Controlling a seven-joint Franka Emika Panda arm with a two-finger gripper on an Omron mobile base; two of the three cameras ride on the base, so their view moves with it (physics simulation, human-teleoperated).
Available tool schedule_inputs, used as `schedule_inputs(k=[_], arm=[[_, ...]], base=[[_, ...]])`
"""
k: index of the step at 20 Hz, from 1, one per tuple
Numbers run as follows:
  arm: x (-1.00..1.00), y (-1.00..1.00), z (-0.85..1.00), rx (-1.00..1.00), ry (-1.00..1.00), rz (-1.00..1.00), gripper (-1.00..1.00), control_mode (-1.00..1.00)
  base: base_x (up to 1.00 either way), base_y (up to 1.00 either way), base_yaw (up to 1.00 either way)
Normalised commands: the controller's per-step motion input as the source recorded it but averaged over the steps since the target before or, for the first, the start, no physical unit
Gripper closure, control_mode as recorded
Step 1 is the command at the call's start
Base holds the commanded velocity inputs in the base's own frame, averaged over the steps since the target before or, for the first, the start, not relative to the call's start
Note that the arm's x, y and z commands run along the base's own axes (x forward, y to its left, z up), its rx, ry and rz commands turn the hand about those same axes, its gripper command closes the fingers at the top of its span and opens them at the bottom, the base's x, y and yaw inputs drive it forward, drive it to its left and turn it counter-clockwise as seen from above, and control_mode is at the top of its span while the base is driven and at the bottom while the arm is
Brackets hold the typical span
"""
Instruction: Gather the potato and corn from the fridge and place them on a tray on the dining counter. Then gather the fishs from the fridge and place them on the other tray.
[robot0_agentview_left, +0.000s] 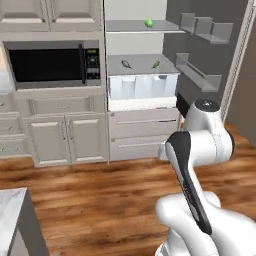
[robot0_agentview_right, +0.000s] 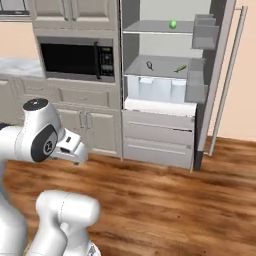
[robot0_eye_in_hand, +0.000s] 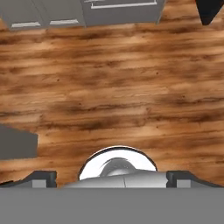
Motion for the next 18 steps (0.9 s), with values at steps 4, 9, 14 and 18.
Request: schedule_inputs(k=[4, 9, 14, 18], arm=[[0.0, 0.0, 0.0, 0.0, 0.0, 0.0, -1.0, 1.0], [0.0, 0.0, 0.0, 0.0, 0.0, 0.0, -1.0, 1.0], [0.0, 0.0, 0.0, 0.0, 0.0, 0.0, -1.0, 1.0], [0.0, 0.0, 0.0, 0.0, 0.0, 0.0, -1.0, 1.0]], base=[[0.94, -0.59, -0.49], [1.0, -0.06, -0.41], [0.94, 0.72, -0.23], [0.92, 0.33, 0.23]])
